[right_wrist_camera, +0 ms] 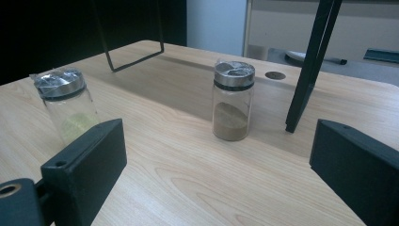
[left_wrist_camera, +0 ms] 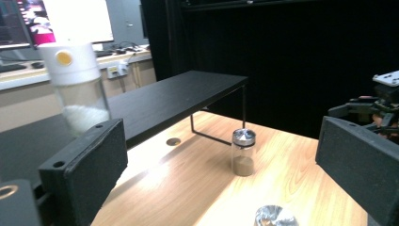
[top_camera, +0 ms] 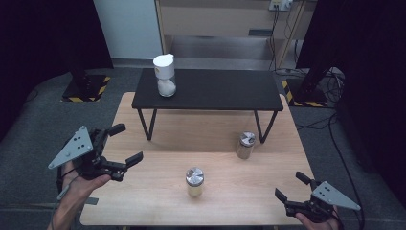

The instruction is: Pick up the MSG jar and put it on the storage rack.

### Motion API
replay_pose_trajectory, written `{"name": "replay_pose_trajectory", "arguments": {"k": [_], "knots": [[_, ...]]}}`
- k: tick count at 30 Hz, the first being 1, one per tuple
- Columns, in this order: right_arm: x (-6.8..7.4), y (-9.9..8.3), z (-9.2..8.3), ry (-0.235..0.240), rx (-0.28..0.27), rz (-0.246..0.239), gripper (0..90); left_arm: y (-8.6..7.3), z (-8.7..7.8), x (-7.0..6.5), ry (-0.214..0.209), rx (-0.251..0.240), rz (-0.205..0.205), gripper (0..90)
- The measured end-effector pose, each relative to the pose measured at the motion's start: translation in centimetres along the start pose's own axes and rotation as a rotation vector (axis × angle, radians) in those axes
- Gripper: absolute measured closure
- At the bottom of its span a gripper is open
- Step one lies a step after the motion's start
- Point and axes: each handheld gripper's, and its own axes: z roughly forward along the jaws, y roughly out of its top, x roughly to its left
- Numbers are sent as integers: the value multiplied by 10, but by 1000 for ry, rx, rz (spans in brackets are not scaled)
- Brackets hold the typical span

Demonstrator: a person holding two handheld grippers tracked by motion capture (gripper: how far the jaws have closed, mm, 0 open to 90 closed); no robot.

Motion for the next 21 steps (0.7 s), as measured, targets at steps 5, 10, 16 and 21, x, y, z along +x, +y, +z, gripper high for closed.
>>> {"name": "replay_pose_trajectory", "arguments": {"k": [5, 10, 16, 21], "knots": [[0, 0, 0, -1, 1, -1, 49, -16, -6, -2, 23, 9, -20, 11], [0, 0, 0, 0, 0, -1, 49, -28, -9, -4, 30, 31, -25, 11], [0, 0, 0, -1, 0, -3, 49, -42, -15, -7, 40, 39, -25, 8], [0, 0, 0, -1, 0, -3, 50, -56, -21, -8, 53, 37, -32, 8]]}}
